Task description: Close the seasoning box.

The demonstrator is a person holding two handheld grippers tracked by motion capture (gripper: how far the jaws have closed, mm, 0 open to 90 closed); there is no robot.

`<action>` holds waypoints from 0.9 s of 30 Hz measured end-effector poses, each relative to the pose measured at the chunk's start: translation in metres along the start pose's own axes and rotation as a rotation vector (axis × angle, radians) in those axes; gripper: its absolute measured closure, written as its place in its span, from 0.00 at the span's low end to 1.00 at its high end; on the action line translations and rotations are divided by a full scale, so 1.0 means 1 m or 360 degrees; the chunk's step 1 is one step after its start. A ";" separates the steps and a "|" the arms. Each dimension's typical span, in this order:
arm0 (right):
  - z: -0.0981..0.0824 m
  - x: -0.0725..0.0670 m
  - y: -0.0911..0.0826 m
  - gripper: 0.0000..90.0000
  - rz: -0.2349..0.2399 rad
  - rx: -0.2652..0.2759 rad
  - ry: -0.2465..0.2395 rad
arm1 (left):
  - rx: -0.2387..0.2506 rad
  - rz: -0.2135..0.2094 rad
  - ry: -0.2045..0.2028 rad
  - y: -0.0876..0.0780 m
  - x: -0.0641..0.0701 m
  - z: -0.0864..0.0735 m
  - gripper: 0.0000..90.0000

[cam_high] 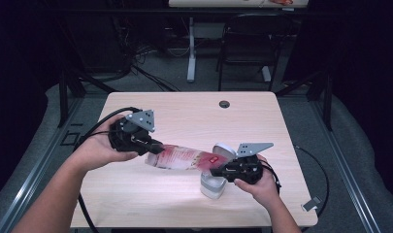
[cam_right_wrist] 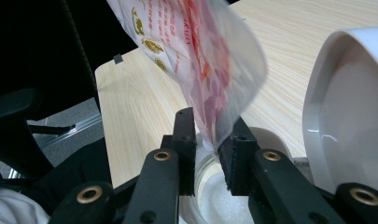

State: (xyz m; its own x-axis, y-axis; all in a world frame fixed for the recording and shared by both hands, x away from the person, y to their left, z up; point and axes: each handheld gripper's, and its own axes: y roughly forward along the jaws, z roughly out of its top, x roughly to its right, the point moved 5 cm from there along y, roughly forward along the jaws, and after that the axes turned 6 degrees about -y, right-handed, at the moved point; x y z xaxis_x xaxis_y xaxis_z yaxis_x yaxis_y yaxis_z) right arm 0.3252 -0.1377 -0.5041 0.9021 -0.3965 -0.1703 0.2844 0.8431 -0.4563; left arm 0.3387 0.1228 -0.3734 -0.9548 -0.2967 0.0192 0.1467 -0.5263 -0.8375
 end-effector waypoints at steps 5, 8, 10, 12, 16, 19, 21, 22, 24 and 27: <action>-0.001 0.000 0.000 0.89 0.0005 -0.0008 -0.0004 | 0.0012 -0.0003 -0.0016 0.001 -0.002 -0.006 0.93; -0.001 0.001 0.000 0.89 0.0008 -0.0005 -0.0004 | 0.0020 -0.0007 -0.0035 0.002 -0.003 -0.009 0.92; -0.002 0.001 0.001 0.89 0.0012 -0.0002 0.0000 | 0.0028 -0.0008 -0.0042 0.002 -0.004 -0.012 0.92; -0.002 0.000 0.002 0.90 0.0012 0.0000 -0.0001 | 0.0031 -0.0015 -0.0046 0.003 -0.004 -0.014 0.92; -0.002 -0.001 0.003 0.93 0.0014 0.0004 -0.0029 | 0.0039 -0.0012 -0.0064 0.004 -0.006 -0.019 0.91; -0.001 -0.002 0.003 0.95 0.0011 0.0016 -0.0039 | 0.0052 -0.0016 -0.0080 0.005 -0.006 -0.023 0.91; -0.001 -0.002 0.003 0.96 0.0007 0.0018 -0.0059 | 0.0057 -0.0018 -0.0083 0.005 -0.007 -0.027 0.91; -0.001 -0.003 0.004 0.96 0.0004 0.0019 -0.0064 | 0.0067 -0.0018 -0.0091 0.006 -0.007 -0.028 0.91; 0.000 -0.003 0.004 0.97 0.0000 0.0016 -0.0075 | 0.0067 -0.0019 -0.0094 0.007 -0.008 -0.031 0.91; 0.001 -0.004 0.004 0.99 -0.0013 0.0013 -0.0085 | 0.0085 -0.0021 -0.0104 0.008 -0.009 -0.035 0.91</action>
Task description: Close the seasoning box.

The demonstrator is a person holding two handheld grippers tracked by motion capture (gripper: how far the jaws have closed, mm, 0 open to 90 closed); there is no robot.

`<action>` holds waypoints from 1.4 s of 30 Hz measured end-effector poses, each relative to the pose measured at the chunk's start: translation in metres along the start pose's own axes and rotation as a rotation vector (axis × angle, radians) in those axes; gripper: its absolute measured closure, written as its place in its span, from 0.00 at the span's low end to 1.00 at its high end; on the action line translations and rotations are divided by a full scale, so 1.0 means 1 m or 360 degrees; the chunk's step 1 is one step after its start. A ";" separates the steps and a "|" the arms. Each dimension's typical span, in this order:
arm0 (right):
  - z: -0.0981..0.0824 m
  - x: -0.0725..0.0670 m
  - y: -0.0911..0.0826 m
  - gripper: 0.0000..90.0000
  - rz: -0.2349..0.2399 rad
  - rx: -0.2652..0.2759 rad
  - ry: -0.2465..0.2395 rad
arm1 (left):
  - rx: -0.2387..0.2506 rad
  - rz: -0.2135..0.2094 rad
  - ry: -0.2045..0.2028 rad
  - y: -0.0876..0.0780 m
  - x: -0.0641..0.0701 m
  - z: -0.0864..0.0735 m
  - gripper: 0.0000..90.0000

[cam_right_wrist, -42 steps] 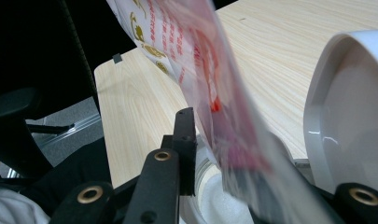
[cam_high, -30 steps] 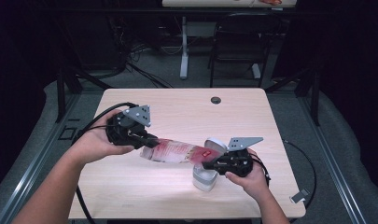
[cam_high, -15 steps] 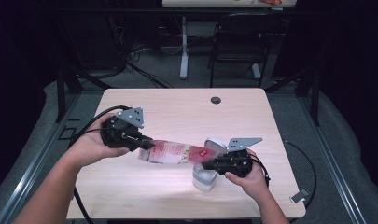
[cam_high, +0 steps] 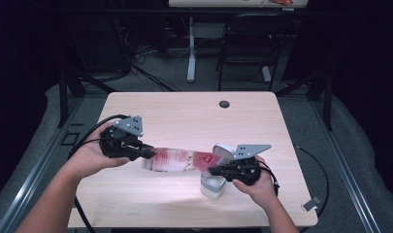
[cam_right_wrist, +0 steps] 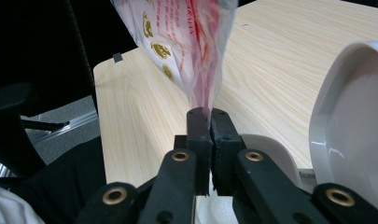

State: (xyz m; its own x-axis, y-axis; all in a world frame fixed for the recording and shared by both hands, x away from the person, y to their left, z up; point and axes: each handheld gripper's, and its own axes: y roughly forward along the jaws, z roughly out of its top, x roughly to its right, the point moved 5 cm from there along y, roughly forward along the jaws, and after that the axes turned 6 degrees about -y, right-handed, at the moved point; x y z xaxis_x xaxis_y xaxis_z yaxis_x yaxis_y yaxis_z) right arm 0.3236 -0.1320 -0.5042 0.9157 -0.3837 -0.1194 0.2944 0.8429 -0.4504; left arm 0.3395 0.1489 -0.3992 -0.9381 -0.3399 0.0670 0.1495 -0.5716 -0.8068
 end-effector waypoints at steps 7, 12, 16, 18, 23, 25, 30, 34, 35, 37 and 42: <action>0.003 -0.001 -0.001 1.00 -0.0022 -0.0002 -0.0021 | 0.0025 0.0006 -0.0027 0.003 -0.002 -0.010 0.90; 0.006 -0.002 0.000 1.00 -0.0033 -0.0018 -0.0042 | 0.0027 0.0023 -0.0043 0.006 -0.004 -0.018 0.89; 0.008 -0.003 0.000 1.00 -0.0034 -0.0039 -0.0066 | 0.0041 0.0039 -0.0059 0.009 -0.006 -0.024 0.88; 0.010 -0.003 0.001 1.00 -0.0032 -0.0042 -0.0067 | 0.0049 0.0042 -0.0067 0.011 -0.007 -0.027 0.87; 0.014 -0.004 0.001 1.00 -0.0039 -0.0066 -0.0090 | 0.0068 0.0033 -0.0097 0.016 -0.011 -0.036 0.87; 0.015 -0.004 0.002 1.00 -0.0040 -0.0073 -0.0090 | 0.0066 0.0029 -0.0103 0.017 -0.012 -0.039 0.86; 0.019 -0.003 0.003 1.00 -0.0037 -0.0112 -0.0104 | 0.0068 0.0029 -0.0116 0.023 -0.014 -0.047 0.86; 0.024 -0.004 0.002 1.00 -0.0046 -0.0150 -0.0125 | 0.0072 0.0025 -0.0122 0.029 -0.015 -0.053 0.86; 0.025 -0.004 0.002 1.00 -0.0050 -0.0161 -0.0131 | 0.0072 0.0023 -0.0125 0.031 -0.015 -0.055 0.86; 0.028 -0.004 0.001 1.00 -0.0053 -0.0175 -0.0141 | 0.0065 0.0023 -0.0131 0.035 -0.016 -0.058 0.86; 0.033 -0.004 0.000 1.00 -0.0064 -0.0221 -0.0170 | 0.0048 0.0026 -0.0130 0.043 -0.017 -0.064 0.86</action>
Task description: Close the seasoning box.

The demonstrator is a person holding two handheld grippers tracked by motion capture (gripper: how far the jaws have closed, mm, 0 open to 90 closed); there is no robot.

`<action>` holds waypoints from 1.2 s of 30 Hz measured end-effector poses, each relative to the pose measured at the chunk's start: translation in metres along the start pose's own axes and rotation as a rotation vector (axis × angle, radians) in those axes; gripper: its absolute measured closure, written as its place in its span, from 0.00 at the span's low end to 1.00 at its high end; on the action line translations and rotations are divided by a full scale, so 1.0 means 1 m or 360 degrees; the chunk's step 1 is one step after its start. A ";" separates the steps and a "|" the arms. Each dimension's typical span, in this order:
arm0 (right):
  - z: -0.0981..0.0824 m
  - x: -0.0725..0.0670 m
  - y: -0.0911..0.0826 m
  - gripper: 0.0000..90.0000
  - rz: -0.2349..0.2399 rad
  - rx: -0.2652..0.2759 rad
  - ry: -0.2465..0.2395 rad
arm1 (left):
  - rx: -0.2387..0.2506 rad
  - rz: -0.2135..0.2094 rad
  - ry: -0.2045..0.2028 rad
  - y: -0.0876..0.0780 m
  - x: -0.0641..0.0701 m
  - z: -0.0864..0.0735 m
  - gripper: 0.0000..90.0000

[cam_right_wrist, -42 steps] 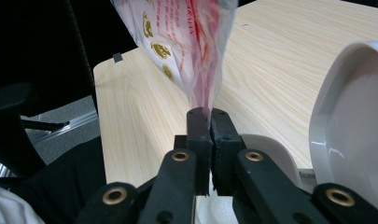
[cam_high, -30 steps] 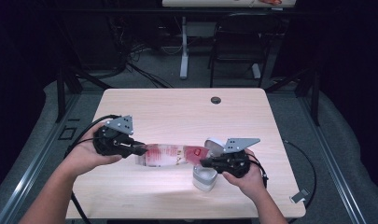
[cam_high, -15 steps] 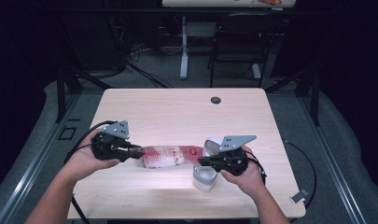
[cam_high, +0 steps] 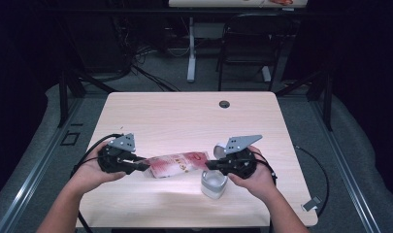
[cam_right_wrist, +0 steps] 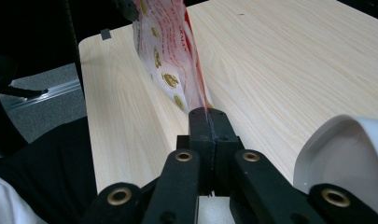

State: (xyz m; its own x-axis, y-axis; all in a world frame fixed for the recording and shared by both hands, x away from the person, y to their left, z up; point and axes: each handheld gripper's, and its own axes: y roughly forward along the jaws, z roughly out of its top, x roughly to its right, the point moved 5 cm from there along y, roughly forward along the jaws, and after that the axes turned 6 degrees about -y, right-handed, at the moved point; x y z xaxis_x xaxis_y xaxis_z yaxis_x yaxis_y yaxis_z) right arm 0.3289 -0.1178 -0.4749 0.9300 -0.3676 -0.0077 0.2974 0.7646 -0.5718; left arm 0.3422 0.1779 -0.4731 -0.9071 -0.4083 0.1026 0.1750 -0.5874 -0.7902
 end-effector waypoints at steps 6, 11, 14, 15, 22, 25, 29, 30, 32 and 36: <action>0.003 -0.001 -0.001 1.00 -0.0010 -0.0036 -0.0015 | 0.0037 -0.0013 -0.0014 0.005 -0.002 -0.005 0.86; 0.007 -0.002 -0.002 1.00 -0.0025 -0.0059 -0.0025 | 0.0074 -0.0037 -0.0045 0.010 -0.002 -0.010 0.86; 0.010 -0.003 -0.002 1.00 -0.0032 -0.0091 -0.0040 | 0.0091 -0.0046 -0.0053 0.012 -0.001 -0.013 0.86; 0.010 -0.003 -0.003 1.00 -0.0032 -0.0100 -0.0044 | 0.0099 -0.0051 -0.0056 0.013 -0.001 -0.014 0.86; 0.018 -0.004 -0.005 1.00 -0.0038 -0.0154 -0.0060 | 0.0159 -0.0074 -0.0087 0.016 -0.002 -0.018 0.86; 0.020 -0.005 -0.006 1.00 -0.0047 -0.0190 -0.0073 | 0.0185 -0.0077 -0.0095 0.018 -0.002 -0.019 0.86; 0.026 -0.005 -0.009 1.00 -0.0066 -0.0223 -0.0097 | 0.0211 -0.0074 -0.0093 0.019 -0.001 -0.019 0.86; 0.027 -0.005 -0.010 1.00 -0.0073 -0.0240 -0.0114 | 0.0212 -0.0077 -0.0097 0.019 0.000 -0.019 0.86; 0.030 -0.006 -0.011 1.00 -0.0094 -0.0276 -0.0135 | 0.0218 -0.0066 -0.0094 0.020 0.000 -0.018 0.86; 0.035 -0.007 -0.013 1.00 -0.0103 -0.0300 -0.0154 | 0.0249 -0.0065 -0.0090 0.021 0.002 -0.019 0.86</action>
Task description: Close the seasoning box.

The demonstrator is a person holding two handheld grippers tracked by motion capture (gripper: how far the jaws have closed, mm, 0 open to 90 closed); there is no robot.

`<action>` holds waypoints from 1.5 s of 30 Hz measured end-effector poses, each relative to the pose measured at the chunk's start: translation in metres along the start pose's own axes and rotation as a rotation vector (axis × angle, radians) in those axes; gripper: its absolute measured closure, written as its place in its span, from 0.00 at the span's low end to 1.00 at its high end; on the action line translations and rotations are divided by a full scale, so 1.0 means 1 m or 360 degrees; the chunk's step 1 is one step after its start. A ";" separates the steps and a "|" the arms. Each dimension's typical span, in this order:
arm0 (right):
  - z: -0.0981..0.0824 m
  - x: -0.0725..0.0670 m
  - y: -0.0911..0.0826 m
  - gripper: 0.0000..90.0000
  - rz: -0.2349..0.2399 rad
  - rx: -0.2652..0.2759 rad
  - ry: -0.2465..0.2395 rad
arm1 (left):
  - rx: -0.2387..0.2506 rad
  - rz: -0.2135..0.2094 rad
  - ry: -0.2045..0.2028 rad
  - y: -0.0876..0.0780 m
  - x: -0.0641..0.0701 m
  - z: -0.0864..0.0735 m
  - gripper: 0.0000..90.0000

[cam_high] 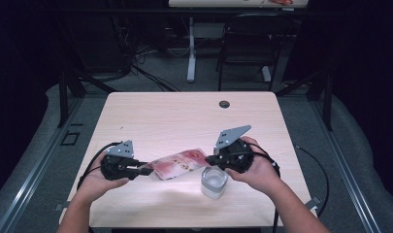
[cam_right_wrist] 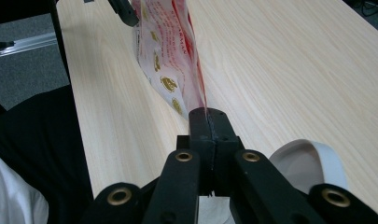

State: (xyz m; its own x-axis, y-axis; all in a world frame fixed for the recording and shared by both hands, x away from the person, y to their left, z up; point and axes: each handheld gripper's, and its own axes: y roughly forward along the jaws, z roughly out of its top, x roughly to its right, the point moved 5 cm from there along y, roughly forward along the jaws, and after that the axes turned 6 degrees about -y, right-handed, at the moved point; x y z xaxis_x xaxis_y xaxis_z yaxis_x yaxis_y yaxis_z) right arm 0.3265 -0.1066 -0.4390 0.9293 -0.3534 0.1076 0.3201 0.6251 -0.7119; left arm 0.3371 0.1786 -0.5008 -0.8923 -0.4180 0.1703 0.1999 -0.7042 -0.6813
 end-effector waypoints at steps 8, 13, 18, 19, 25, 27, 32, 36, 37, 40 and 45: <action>0.009 -0.003 -0.002 1.00 -0.0008 -0.0048 -0.0041 | -0.0009 0.0004 -0.0005 -0.002 -0.002 -0.004 0.85; 0.015 -0.005 0.000 1.00 -0.0012 -0.0074 -0.0067 | -0.0023 0.0038 -0.0007 -0.002 -0.001 -0.006 0.83; 0.020 -0.006 0.000 1.00 -0.0039 -0.0107 -0.0093 | -0.0032 0.0058 -0.0008 -0.001 -0.001 -0.007 0.80; 0.021 -0.006 0.000 1.00 -0.0038 -0.0122 -0.0108 | -0.0035 0.0062 -0.0007 -0.001 -0.001 -0.007 0.80; 0.028 -0.006 0.001 1.00 -0.0059 -0.0139 -0.0137 | -0.0030 0.0088 -0.0006 0.000 -0.002 -0.007 0.74; 0.029 -0.005 0.001 1.00 -0.0080 -0.0151 -0.0148 | -0.0017 0.0099 -0.0005 0.000 -0.002 -0.007 0.72; 0.030 -0.007 0.006 1.00 -0.0092 -0.0187 -0.0192 | 0.0026 0.0106 -0.0008 0.000 -0.002 -0.004 0.65; 0.031 -0.007 0.011 1.00 -0.0090 -0.0189 -0.0192 | 0.0015 0.0115 0.0004 0.002 0.000 -0.003 0.65; 0.032 -0.007 0.012 1.00 -0.0090 -0.0189 -0.0197 | 0.0010 0.0114 0.0011 0.003 0.000 -0.002 0.65; 0.033 -0.008 0.016 1.00 -0.0078 -0.0186 -0.0199 | 0.0004 0.0116 0.0026 0.007 0.003 -0.001 0.65; 0.037 -0.010 0.018 1.00 -0.0068 -0.0164 -0.0203 | -0.0005 0.0116 0.0048 0.014 0.005 0.002 0.65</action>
State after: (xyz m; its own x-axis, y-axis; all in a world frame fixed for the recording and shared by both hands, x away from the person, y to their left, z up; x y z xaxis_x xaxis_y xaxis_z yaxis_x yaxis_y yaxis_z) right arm 0.3300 -0.0664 -0.4274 0.9331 -0.2831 0.2218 0.3454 0.5343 -0.7715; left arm 0.3356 0.1657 -0.5082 -0.8871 -0.4509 0.0985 0.2637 -0.6704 -0.6935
